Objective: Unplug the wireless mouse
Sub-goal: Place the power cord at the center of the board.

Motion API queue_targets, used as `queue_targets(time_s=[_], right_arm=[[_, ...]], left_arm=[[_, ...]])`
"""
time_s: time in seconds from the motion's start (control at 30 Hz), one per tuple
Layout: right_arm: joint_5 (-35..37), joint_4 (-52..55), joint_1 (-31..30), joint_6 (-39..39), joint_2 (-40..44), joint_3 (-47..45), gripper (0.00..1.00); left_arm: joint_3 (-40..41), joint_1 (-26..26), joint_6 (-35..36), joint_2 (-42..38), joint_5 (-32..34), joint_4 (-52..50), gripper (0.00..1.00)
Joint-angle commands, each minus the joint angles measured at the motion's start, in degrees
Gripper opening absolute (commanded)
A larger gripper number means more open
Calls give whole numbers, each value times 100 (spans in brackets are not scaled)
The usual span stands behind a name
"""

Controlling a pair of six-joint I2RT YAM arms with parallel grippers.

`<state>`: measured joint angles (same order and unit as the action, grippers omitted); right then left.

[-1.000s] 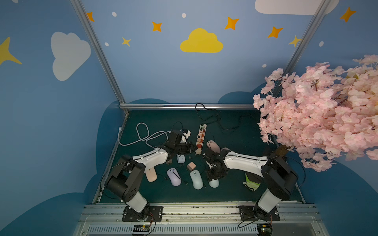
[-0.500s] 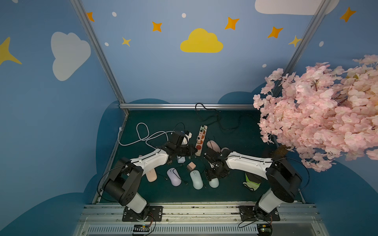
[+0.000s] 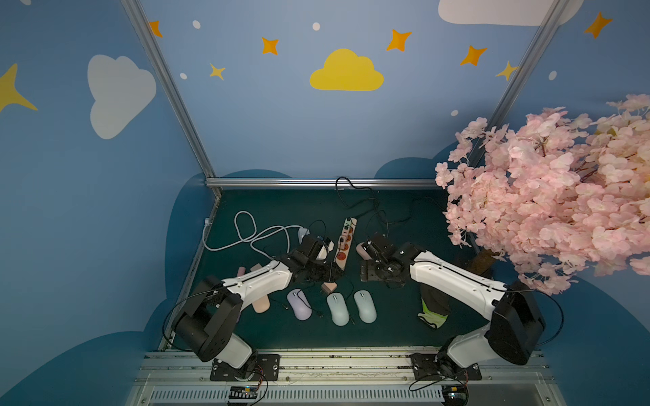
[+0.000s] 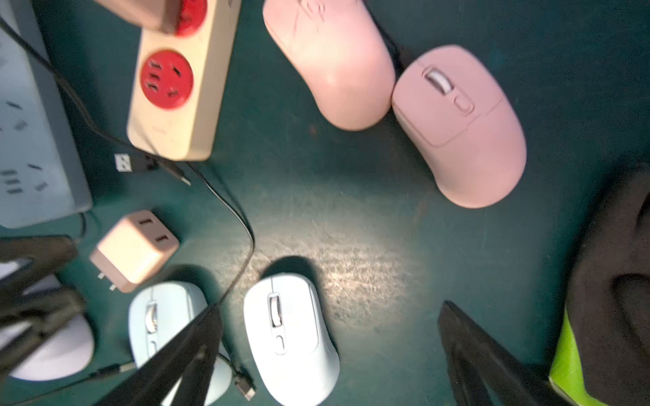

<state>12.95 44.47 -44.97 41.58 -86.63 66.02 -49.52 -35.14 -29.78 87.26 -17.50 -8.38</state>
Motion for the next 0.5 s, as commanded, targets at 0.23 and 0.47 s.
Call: queue_targets(time_s=[0.23, 0.47], right_arm=[[-165, 659, 259, 284, -1585, 2381, 74], [-403, 1211, 275, 650, -2840, 3939, 65]], left_arm=[[738, 782, -440, -1183, 23, 592, 52], [1233, 1618, -862, -1609, -530, 987, 53]])
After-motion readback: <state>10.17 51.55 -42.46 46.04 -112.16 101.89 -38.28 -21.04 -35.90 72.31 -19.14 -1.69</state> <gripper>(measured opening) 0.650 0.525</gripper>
